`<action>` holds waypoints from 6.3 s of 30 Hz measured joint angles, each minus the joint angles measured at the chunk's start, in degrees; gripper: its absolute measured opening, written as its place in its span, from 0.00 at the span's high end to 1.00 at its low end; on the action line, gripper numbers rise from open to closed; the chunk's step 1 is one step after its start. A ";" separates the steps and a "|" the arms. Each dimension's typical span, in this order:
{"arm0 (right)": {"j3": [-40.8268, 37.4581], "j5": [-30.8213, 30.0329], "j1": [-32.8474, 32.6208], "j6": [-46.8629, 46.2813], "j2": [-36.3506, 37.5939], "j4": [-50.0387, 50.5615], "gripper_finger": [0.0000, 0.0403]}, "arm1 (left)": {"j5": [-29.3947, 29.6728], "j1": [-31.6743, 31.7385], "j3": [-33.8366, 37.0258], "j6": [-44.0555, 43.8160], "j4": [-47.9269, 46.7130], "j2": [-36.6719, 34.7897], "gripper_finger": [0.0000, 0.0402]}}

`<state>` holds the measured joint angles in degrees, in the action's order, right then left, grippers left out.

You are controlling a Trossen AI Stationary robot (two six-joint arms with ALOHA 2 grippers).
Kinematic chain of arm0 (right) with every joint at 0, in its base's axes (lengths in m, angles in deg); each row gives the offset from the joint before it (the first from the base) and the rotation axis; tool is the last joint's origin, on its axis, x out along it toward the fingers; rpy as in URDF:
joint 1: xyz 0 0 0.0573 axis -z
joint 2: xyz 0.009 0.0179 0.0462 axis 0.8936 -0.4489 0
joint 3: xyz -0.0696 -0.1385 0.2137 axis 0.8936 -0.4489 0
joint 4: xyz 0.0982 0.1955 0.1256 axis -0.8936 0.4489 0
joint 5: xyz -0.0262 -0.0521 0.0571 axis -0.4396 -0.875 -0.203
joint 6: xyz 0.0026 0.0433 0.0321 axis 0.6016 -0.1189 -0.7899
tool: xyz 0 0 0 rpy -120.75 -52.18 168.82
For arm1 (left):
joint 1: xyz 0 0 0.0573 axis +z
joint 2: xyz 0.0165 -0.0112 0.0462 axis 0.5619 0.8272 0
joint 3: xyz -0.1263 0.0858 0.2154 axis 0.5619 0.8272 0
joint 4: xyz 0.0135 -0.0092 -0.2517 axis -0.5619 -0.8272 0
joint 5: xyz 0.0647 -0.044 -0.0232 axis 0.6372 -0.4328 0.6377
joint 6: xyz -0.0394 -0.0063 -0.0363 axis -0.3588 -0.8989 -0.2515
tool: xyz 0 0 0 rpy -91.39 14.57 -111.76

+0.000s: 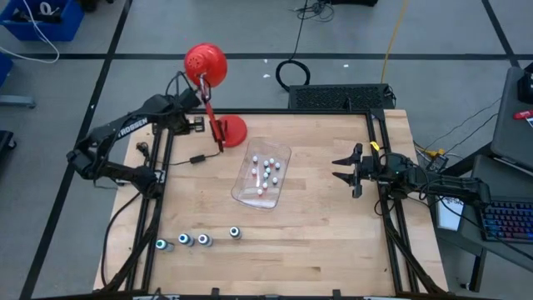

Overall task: Pick & Place food coloring
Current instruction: Put the small purple food coloring bottle into the transparent bin

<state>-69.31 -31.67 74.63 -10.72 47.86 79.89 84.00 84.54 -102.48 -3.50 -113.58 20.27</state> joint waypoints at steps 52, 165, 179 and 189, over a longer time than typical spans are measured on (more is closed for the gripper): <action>0.00 -0.02 0.01 0.00 0.02 0.02 0.58 | -2.10 9.72 -8.25 16.10 15.82 28.48 0.44; -0.01 -0.04 -0.04 0.00 -0.15 0.05 0.58 | -3.94 10.95 -13.09 25.80 5.73 32.61 0.49; 0.00 -0.02 -0.04 0.00 -0.15 0.02 0.58 | 3.03 10.72 -13.29 23.45 7.66 32.81 0.41; 0.00 -0.02 -0.04 0.00 -0.15 0.02 0.58 | 1.44 10.30 -12.75 22.01 7.83 33.82 0.48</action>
<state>-69.31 -31.69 74.59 -10.72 47.71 79.91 85.45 94.84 -115.22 18.51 -105.75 54.09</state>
